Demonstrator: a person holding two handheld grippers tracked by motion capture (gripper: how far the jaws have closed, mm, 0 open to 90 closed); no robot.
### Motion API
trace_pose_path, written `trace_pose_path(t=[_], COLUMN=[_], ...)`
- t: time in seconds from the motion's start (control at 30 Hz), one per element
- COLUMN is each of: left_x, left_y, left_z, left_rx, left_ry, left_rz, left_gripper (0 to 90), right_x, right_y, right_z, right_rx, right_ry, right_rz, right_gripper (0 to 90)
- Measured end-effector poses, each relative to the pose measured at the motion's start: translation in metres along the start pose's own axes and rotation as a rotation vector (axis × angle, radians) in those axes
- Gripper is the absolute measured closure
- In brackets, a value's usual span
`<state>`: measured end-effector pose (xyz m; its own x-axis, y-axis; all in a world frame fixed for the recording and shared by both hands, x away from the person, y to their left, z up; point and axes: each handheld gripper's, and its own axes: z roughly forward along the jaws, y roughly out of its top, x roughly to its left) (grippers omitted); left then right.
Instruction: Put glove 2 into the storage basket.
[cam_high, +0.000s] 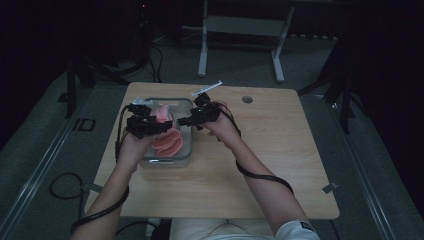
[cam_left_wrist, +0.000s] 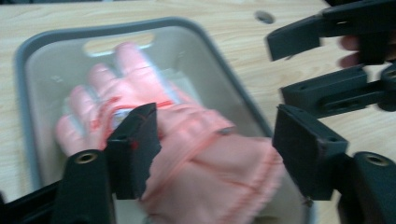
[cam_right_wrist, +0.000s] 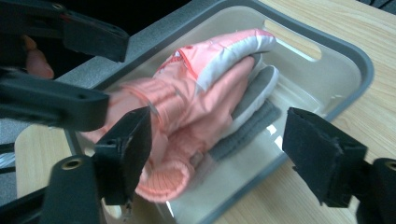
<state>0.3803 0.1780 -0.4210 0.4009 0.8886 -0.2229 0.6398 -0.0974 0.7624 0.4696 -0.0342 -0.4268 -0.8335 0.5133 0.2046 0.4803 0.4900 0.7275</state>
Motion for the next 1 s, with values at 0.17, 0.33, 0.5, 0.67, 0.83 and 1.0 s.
trace_pose_path(t=[0.17, 0.33, 0.5, 0.67, 0.83, 1.0], left_x=[-0.020, -0.036, -0.057, -0.075, -0.091, -0.102], left_y=[0.000, 0.001, 0.002, 0.000, -0.006, -0.011], left_z=[0.002, 0.007, 0.016, 0.022, 0.030, 0.037], left_rx=[-0.002, 0.004, 0.018, 0.013, 0.016, 0.026], left_ry=[-0.052, -0.121, -0.143, -0.168, -0.168, -0.188], left_rz=[0.004, 0.042, 0.127, 0.186, 0.239, 0.276], left_gripper=[25.7, 14.5, 4.7, 1.0, 1.0, 1.1], right_x=[-0.008, -0.017, -0.024, -0.028, -0.032, -0.034], right_y=[-0.011, -0.024, -0.039, -0.052, -0.063, -0.072], right_z=[-0.013, -0.025, -0.032, -0.040, -0.046, -0.049], right_rx=[-0.016, -0.018, -0.007, -0.014, -0.009, -0.009], right_ry=[0.012, -0.010, -0.023, -0.036, -0.036, -0.053], right_rz=[-0.009, -0.014, -0.032, -0.046, -0.043, -0.057], right_gripper=[20.3, 17.6, 17.3, 17.5, 17.5, 17.5])
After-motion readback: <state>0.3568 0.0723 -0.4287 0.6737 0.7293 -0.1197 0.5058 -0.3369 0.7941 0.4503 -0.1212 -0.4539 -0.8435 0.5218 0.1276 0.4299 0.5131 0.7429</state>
